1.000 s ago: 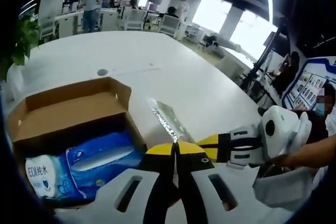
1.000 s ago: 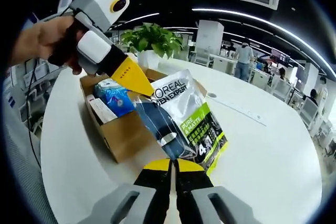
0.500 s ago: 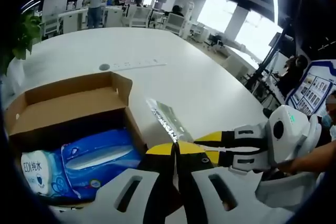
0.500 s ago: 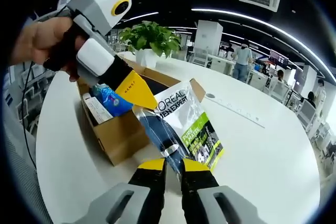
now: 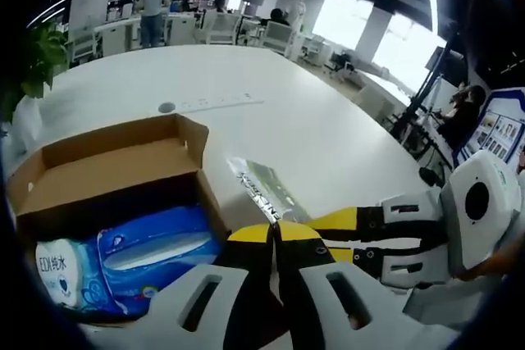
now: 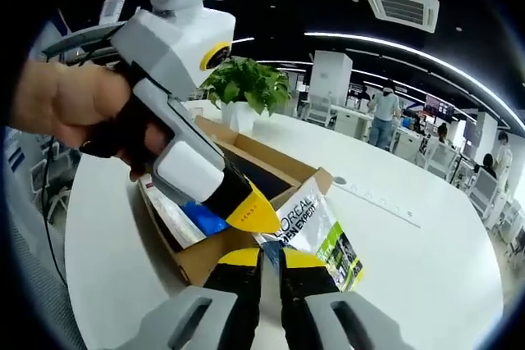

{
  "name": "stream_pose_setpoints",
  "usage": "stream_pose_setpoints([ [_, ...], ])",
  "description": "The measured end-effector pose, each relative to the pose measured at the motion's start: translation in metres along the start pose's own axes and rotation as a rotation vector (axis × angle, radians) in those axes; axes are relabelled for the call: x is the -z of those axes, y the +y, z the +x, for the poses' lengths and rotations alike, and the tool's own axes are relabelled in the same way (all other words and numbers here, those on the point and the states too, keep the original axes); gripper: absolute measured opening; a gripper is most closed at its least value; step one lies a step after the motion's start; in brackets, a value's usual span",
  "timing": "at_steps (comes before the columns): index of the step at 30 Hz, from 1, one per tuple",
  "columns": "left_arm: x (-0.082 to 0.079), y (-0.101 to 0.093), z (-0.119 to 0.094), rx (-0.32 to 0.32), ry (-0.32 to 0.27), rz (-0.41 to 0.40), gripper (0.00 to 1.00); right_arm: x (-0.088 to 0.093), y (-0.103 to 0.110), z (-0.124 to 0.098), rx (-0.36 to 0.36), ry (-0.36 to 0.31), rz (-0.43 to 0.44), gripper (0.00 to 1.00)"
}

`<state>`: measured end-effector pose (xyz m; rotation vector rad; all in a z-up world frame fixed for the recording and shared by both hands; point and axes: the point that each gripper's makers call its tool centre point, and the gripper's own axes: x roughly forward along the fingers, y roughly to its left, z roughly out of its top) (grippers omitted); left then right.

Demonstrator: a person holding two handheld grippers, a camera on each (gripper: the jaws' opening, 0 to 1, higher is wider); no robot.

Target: Operate the shoe box by opening the lid, removing the specified soft item, and placing it in the target area until the item is outside and the box remains undamaged.

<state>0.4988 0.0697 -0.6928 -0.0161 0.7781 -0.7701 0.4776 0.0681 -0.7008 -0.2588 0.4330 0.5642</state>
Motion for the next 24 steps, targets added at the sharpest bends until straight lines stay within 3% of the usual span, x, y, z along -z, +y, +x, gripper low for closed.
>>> stream_pose_setpoints([
  [17, 0.0, 0.005, 0.0, 0.0, -0.013, -0.022, 0.01, -0.001, 0.006, 0.006, -0.034, 0.0, -0.104, 0.0],
  [24, -0.004, 0.011, -0.002, -0.007, -0.031, -0.01, 0.06, -0.003, 0.004, 0.007, -0.04, -0.01, -0.099, 0.0],
])
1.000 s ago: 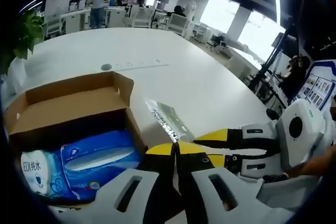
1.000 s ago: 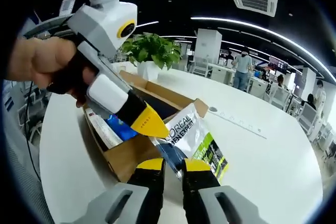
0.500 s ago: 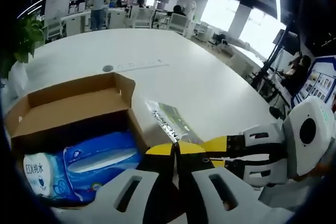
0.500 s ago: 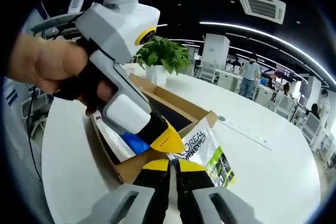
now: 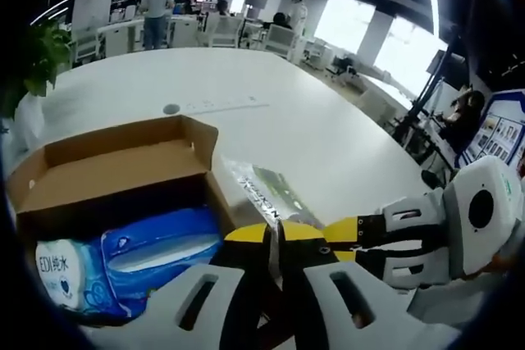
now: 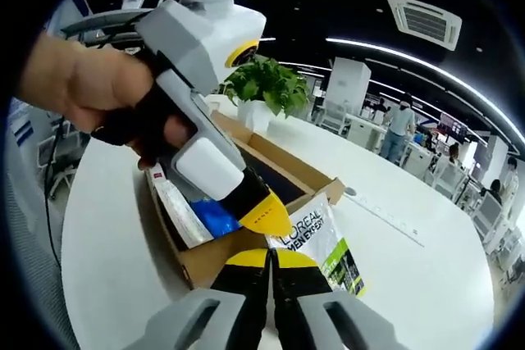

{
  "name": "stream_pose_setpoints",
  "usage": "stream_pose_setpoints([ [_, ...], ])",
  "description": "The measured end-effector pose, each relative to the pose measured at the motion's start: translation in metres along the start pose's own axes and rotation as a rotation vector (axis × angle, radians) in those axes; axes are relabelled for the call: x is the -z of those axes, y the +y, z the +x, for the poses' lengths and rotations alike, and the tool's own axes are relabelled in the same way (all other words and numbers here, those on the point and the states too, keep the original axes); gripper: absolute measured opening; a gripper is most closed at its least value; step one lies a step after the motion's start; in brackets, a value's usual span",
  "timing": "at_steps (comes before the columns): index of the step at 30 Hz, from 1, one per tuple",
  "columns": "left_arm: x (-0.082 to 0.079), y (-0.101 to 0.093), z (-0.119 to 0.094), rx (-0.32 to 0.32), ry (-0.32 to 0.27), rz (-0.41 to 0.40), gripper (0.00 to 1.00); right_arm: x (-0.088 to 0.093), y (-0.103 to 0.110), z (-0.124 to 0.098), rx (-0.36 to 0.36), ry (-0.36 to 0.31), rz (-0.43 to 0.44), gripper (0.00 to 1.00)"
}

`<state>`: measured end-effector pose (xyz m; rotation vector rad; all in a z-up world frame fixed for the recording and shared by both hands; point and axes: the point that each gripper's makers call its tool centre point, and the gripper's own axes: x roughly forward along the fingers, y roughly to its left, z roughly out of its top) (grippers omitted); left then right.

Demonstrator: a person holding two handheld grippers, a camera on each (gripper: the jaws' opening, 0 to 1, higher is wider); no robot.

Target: Operate the shoe box by opening the lid, removing the specified soft item, and placing it in the target area until the item is outside and the box remains undamaged.

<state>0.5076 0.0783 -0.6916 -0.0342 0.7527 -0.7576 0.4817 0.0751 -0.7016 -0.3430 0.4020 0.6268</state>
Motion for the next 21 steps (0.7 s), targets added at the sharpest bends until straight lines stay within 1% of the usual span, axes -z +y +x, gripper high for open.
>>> stream_pose_setpoints([
  [4, -0.004, 0.004, -0.004, 0.001, -0.017, 0.004, 0.12, -0.004, -0.004, 0.0, 0.006, -0.017, 0.018, 0.0],
  [5, -0.006, 0.004, -0.007, 0.002, -0.029, 0.009, 0.13, -0.003, -0.004, 0.0, 0.005, -0.017, 0.021, 0.0],
  [11, -0.013, 0.014, -0.027, 0.0, -0.082, 0.031, 0.18, 0.004, -0.001, 0.002, -0.011, 0.004, 0.002, 0.0],
  [15, -0.014, 0.026, -0.04, -0.009, -0.1, 0.034, 0.22, 0.007, 0.0, 0.004, -0.017, 0.011, -0.006, 0.0],
  [17, -0.015, 0.029, -0.046, 0.001, -0.12, 0.04, 0.25, 0.009, 0.0, 0.005, -0.02, 0.018, -0.009, 0.0],
  [21, -0.009, 0.041, -0.058, -0.018, -0.12, 0.055, 0.27, 0.014, 0.0, 0.007, -0.023, 0.033, -0.01, 0.0],
])
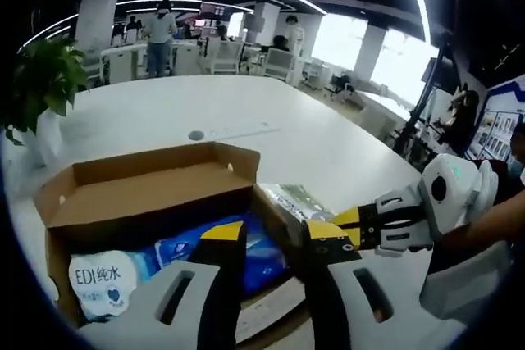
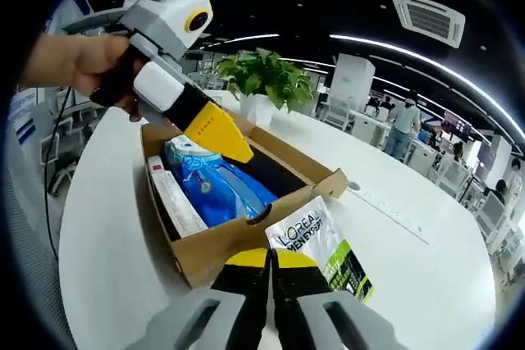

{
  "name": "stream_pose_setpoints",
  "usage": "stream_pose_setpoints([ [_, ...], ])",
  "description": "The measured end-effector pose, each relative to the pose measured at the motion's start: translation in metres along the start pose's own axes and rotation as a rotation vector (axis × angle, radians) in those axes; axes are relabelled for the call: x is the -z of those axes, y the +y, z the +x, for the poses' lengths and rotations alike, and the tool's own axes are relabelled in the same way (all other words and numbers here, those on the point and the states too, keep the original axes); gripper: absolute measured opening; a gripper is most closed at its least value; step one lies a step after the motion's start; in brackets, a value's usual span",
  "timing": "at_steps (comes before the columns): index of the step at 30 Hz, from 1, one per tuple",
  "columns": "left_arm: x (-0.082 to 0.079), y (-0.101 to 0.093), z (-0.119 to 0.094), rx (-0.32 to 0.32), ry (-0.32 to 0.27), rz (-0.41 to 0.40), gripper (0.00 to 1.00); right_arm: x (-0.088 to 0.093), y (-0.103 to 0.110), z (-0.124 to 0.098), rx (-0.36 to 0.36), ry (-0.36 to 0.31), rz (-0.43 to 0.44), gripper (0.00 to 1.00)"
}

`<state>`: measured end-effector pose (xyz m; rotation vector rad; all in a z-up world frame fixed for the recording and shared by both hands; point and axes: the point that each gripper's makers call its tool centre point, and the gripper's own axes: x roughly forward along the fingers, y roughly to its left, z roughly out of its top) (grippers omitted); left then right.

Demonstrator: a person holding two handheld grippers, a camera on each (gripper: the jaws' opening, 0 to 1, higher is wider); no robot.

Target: Operate the shoe box by opening the lid, removing the specified soft item, and placing it in the target area until the item is outside and the box remains undamaged.

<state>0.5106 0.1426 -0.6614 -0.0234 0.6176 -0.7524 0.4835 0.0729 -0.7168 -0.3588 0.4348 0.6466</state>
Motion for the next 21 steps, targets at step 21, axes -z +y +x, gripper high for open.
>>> stream_pose_setpoints([
  [21, 0.006, 0.059, -0.057, -0.122, -0.041, -0.016, 0.28, 0.027, 0.009, 0.019, -0.04, 0.083, -0.105, 0.0],
])
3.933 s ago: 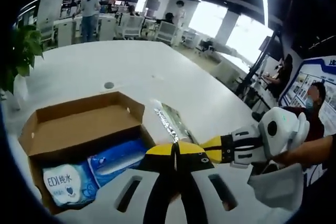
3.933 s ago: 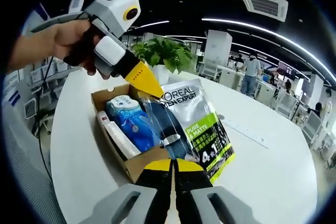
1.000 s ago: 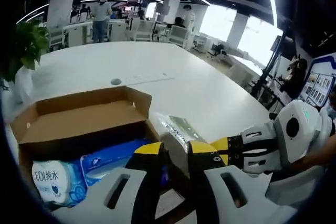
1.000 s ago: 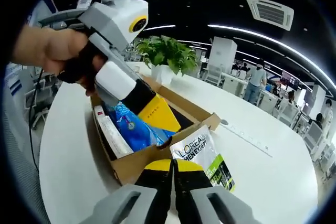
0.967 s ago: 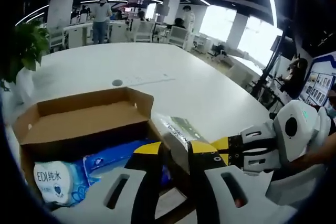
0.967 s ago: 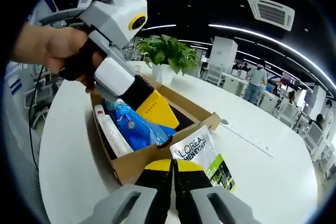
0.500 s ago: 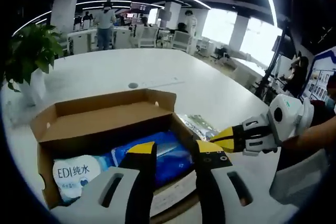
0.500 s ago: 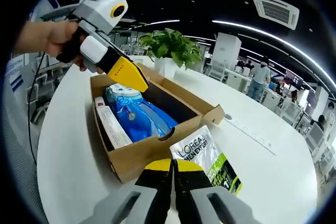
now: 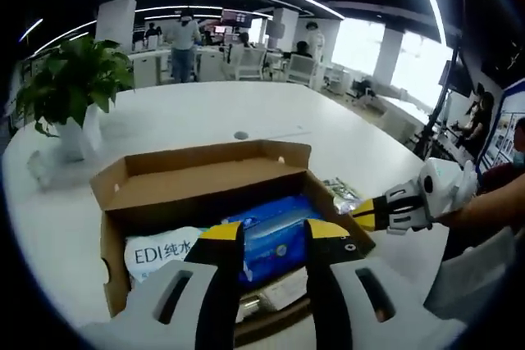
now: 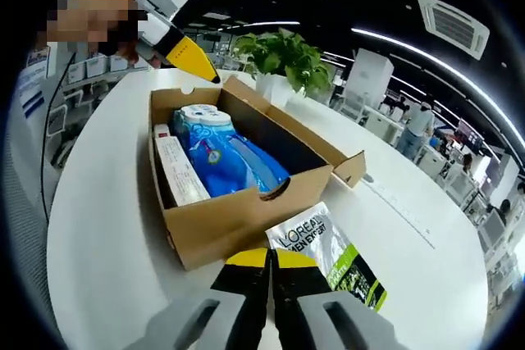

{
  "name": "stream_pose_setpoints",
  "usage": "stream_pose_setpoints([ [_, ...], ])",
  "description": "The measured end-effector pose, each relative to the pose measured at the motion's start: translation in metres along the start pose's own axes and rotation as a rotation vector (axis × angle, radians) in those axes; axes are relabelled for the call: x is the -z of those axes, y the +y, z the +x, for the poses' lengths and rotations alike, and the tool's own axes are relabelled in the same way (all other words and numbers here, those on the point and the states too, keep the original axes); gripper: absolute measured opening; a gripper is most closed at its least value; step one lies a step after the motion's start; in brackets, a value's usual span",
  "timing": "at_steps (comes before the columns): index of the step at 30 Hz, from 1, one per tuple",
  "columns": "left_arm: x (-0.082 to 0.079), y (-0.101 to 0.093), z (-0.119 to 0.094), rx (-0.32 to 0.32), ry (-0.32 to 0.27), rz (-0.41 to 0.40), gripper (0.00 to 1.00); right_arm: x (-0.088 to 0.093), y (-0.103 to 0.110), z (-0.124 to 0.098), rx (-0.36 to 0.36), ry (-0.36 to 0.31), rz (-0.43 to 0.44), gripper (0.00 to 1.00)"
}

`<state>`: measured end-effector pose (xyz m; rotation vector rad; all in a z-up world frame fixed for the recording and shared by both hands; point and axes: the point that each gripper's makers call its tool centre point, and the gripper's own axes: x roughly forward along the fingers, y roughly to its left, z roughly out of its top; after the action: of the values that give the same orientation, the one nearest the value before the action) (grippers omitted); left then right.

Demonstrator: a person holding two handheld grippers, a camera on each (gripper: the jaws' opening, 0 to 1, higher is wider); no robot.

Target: Operate the shoe box by opening the lid, removing the specified soft item, and placing it in the target area until the item is outside and the box remains undamaged.

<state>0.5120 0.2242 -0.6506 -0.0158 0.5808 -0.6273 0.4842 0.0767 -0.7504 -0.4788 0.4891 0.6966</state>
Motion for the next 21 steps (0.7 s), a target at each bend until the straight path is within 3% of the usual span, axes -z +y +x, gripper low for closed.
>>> stream_pose_setpoints([
  [21, 0.022, 0.045, -0.033, -0.092, 0.006, -0.038, 0.28, 0.027, 0.007, 0.009, -0.029, 0.074, 0.032, 0.0],
])
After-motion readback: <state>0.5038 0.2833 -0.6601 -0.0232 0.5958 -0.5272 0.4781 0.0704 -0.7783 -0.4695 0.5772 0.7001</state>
